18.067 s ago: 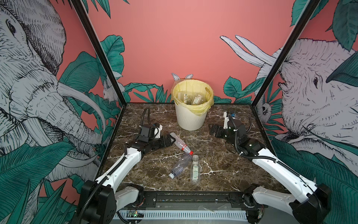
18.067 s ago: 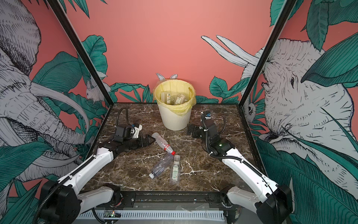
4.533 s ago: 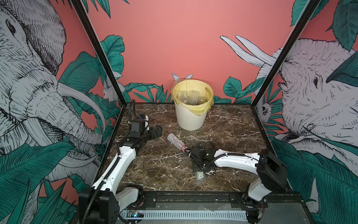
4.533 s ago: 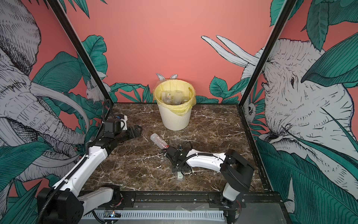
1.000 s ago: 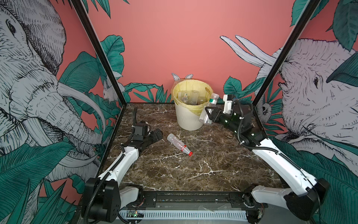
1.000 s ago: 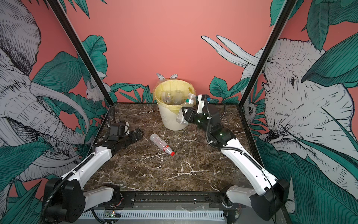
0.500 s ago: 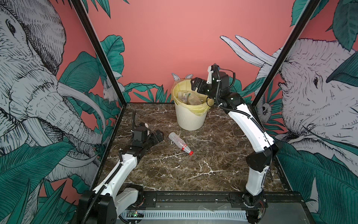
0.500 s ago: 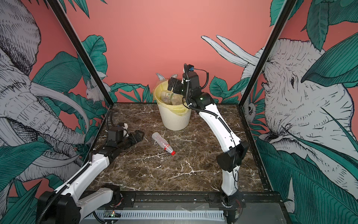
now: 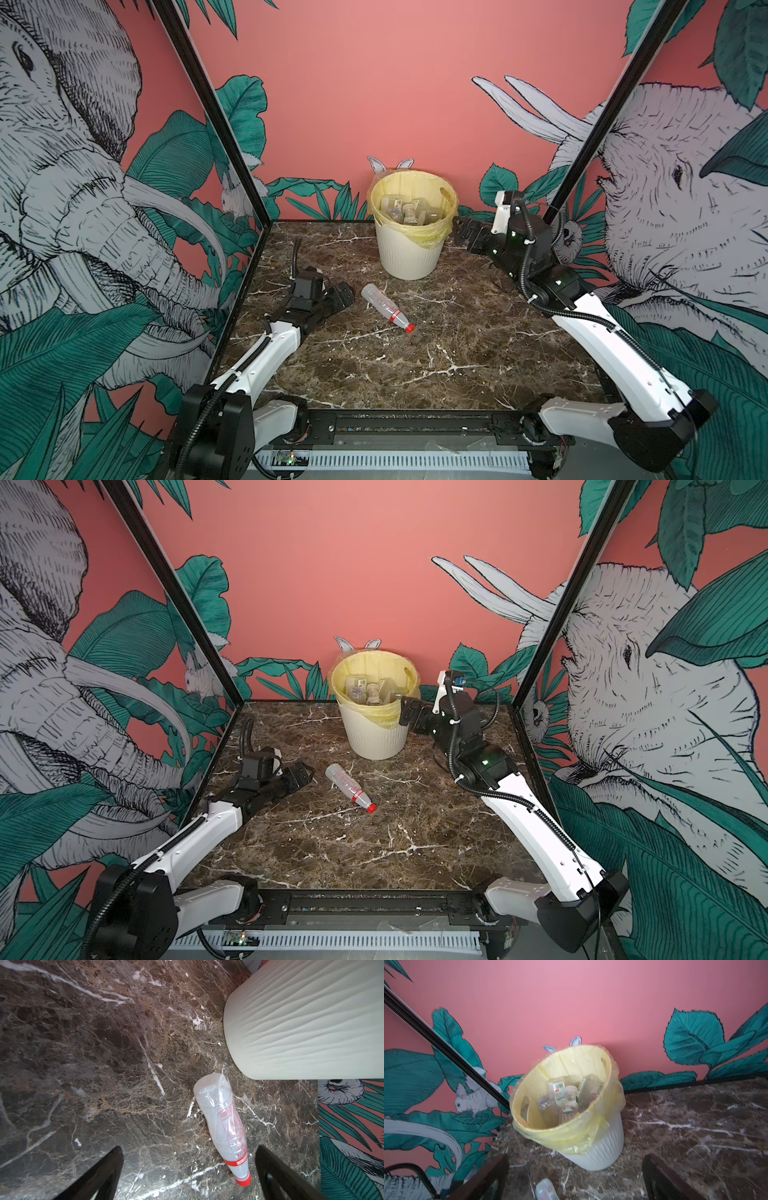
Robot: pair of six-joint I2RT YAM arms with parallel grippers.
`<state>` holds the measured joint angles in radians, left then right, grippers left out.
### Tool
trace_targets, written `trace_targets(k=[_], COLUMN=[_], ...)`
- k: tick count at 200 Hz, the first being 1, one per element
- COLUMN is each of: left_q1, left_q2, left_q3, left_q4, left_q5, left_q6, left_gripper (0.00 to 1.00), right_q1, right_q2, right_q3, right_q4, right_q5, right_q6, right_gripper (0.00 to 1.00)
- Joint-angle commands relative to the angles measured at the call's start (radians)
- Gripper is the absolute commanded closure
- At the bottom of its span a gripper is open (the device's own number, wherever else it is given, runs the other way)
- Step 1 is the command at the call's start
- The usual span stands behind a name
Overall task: Throw the plastic bottles in the bin
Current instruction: Throw the plastic bottle into the trash bin, then pick up the plastic bottle from the center of the table.
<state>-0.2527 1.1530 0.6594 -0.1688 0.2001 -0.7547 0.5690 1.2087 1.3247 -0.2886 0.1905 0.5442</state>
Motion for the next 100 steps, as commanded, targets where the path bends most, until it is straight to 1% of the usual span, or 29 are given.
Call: trace_targets(k=[1,45,100], left_q1=[-0.019,-0.052,-0.107], left_q2=[0.003,0.014,-0.006], left_q3=[0.011,0.025,0.043], left_q4=[0.028,0.015,-0.052], left_q5=[-0.012,-0.038,-0.132], left_q6=[-0.041,-0.087,-0.167], left_gripper=[0.01,0.01,0.01], right_q1=[0.000,-0.003,-0.004], right_q2=[-0.040,-0.119,-0.141], right_q3=[-0.093,-0.226,-0.313], right_q4=[0.007,0.011,-0.008], right_q5=[0.019,0.029,0.023], right_q6=[-0.014,0.005,0.045], right_gripper=[0.01,0.01,0.01])
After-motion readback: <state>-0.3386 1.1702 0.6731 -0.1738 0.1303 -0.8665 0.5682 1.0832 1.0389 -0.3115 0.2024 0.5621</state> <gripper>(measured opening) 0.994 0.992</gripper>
